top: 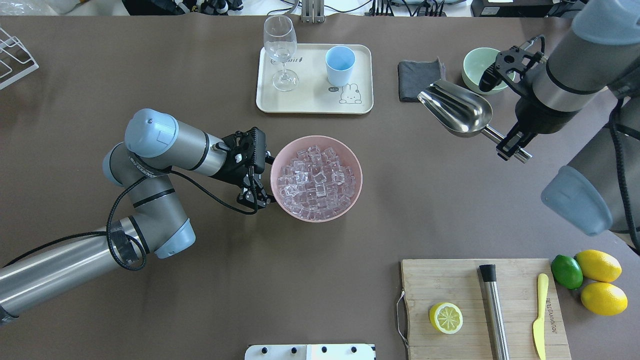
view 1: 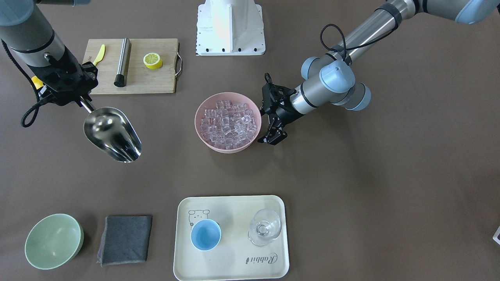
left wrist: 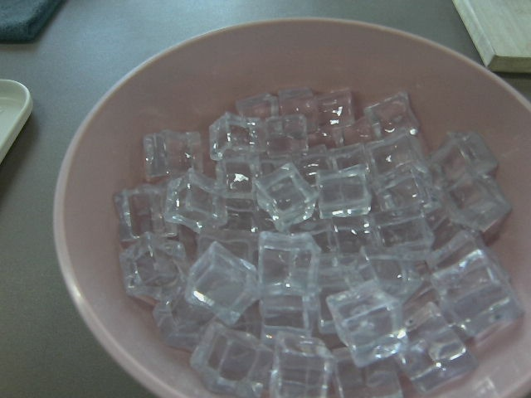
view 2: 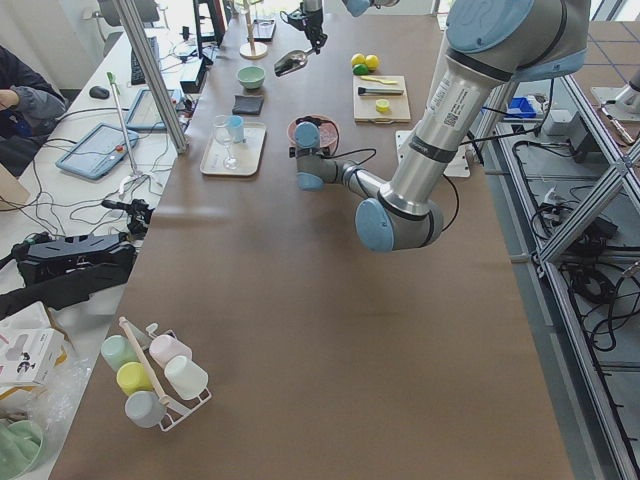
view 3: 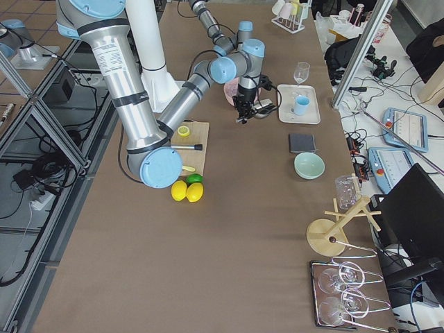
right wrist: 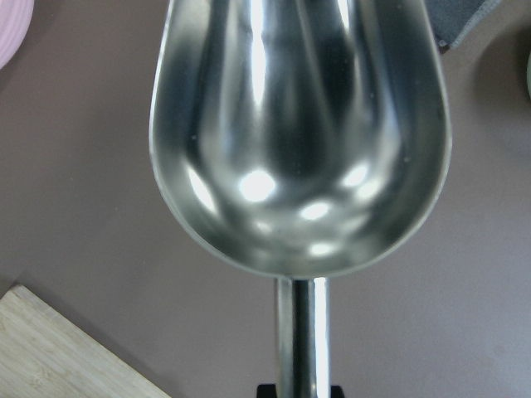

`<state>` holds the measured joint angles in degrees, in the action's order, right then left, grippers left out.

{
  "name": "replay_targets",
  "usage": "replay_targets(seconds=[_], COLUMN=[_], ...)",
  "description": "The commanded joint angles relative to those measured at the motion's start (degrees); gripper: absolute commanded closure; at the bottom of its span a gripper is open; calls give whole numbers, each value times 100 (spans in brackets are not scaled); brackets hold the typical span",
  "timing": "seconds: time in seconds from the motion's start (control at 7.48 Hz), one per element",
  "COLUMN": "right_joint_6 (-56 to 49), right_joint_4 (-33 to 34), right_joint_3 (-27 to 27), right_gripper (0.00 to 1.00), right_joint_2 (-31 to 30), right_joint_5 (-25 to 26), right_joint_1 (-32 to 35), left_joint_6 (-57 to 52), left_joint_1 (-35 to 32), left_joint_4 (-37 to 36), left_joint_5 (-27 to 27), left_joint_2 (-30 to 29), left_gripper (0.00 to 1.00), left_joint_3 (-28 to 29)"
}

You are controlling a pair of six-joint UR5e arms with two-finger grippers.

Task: Put ice in cup with scoop
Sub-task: 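Lift the scoop with the right gripper while the left gripper grasps the pink bowl rim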

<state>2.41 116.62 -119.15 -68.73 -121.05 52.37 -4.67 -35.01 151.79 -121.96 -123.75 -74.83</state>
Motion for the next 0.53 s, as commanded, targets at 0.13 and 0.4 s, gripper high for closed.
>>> replay_targets(seconds=[0.13,0.4], right_joint_6=[-57,-1138], right_joint_4=[968,951], right_joint_3=[6,-99], right_gripper=[100,100], right_joint_2=[756,468], right_joint_5=[99,169], right_joint_1=[-77,-87], left_joint_6=[19,19], left_joint_1=[169,196], left_joint_4=[8,17], left_joint_5=[6,6], left_joint_2=[26,35], left_gripper=[2,2], left_joint_3=[-31,-49])
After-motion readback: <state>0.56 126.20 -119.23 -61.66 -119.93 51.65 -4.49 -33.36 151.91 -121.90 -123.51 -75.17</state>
